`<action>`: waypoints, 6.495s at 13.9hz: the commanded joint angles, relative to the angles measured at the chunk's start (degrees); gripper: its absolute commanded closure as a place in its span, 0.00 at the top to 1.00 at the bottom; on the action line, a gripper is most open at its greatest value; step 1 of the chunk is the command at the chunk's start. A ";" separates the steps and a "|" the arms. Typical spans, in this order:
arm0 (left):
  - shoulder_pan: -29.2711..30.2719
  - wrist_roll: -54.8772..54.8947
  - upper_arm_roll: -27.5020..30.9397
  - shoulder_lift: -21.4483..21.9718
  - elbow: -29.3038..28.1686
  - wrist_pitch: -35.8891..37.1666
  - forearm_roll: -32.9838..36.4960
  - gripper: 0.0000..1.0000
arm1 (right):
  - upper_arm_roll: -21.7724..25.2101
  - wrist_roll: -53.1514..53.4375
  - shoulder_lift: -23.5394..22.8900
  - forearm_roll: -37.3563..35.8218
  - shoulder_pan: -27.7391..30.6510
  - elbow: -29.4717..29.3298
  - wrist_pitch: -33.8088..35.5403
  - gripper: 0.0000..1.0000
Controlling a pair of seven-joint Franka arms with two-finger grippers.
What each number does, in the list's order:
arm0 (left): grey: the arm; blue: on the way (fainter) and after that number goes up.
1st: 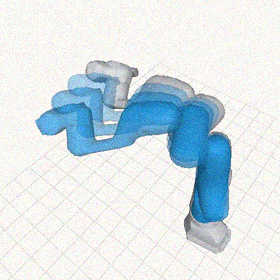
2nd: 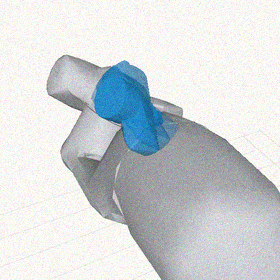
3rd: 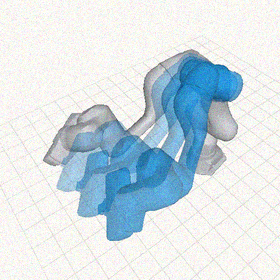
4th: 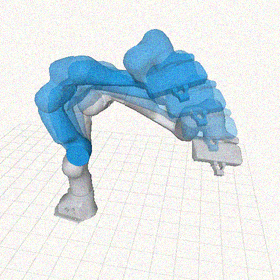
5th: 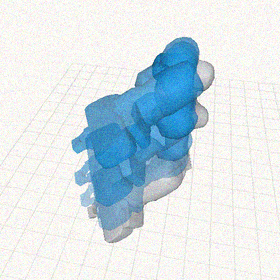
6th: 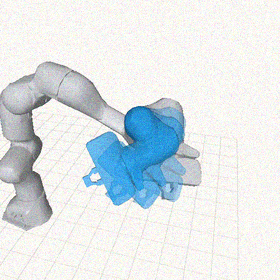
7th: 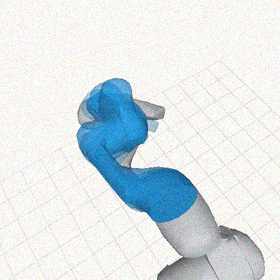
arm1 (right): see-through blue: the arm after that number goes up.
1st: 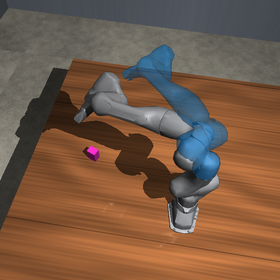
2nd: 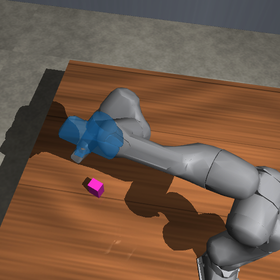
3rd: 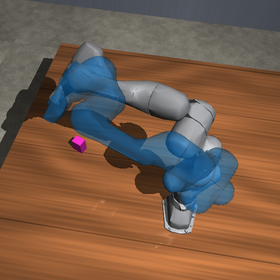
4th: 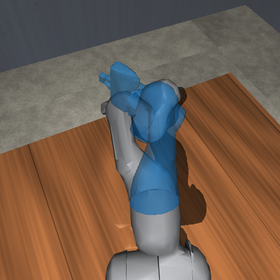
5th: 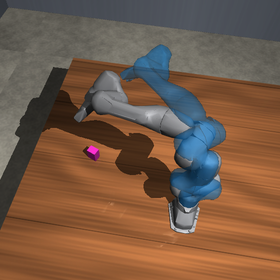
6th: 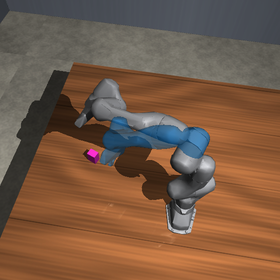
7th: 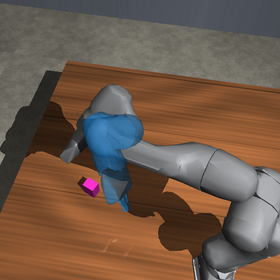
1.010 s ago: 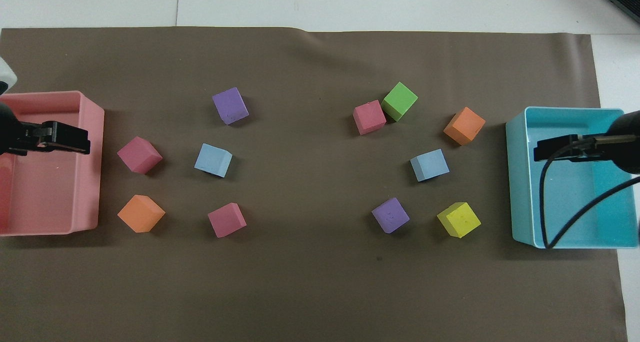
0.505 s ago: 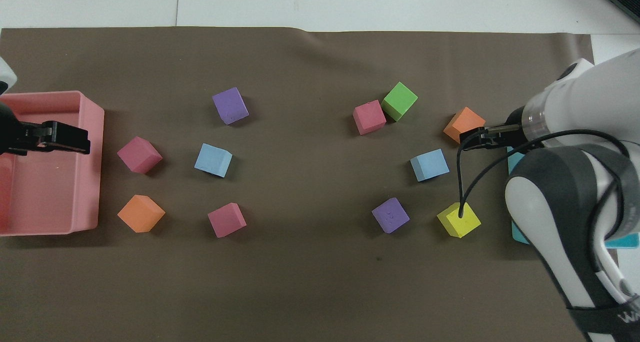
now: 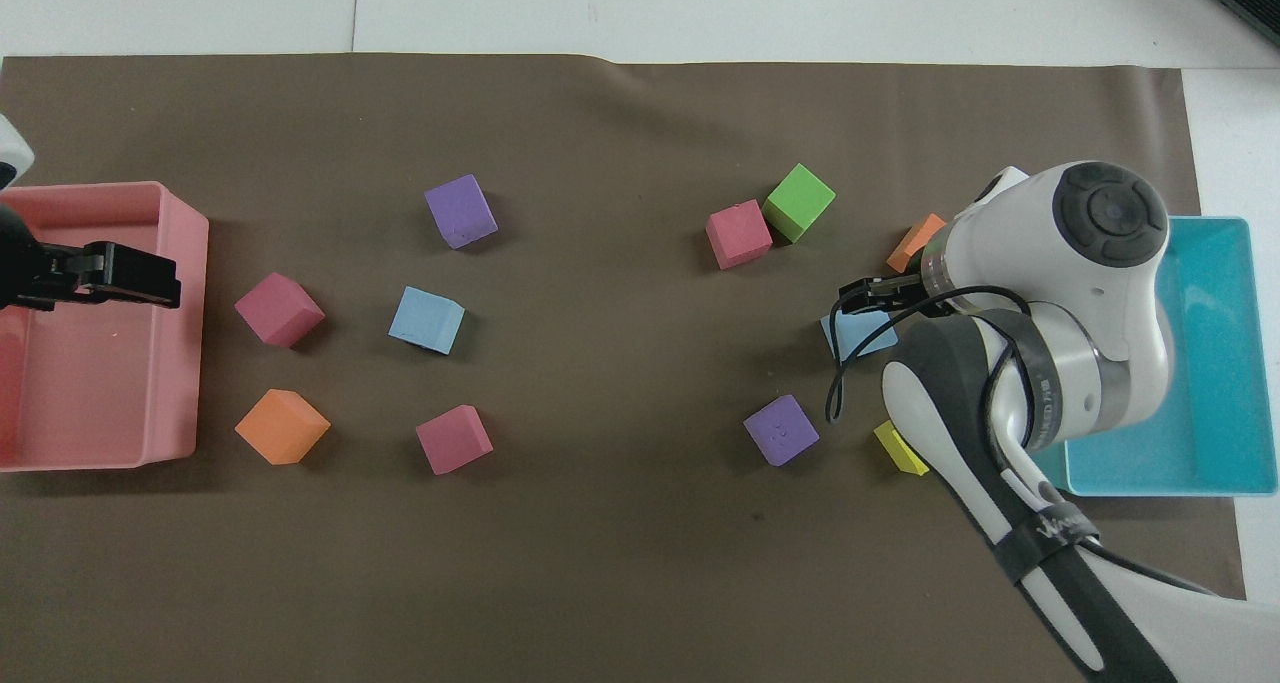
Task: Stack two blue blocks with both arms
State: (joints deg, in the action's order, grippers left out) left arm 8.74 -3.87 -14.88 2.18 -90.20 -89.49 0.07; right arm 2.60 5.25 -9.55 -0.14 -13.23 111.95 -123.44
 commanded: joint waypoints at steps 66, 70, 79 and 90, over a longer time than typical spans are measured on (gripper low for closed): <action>0.58 0.44 -0.15 0.63 -0.24 0.72 -0.86 1.00 | -0.49 25.07 -20.60 2.86 -23.86 -18.79 -3.04 0.00; 0.49 0.44 -0.15 0.63 -0.24 0.72 -0.86 1.00 | -0.58 25.86 -20.42 3.74 -23.86 -18.08 -2.95 0.00; 0.41 1.14 -0.15 0.63 -0.24 0.36 -0.86 1.00 | -0.49 27.62 -20.25 3.83 -23.78 -17.90 -3.21 1.00; -4.77 -1.57 -1.29 -0.42 -4.44 -4.44 -1.13 1.00 | -0.49 8.79 -8.39 15.99 -15.88 -17.20 0.39 1.00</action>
State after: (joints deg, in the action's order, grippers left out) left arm 6.28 -3.91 -16.70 1.86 -91.28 -90.35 -0.14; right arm 2.58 22.40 -20.20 9.32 -31.82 92.89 -123.81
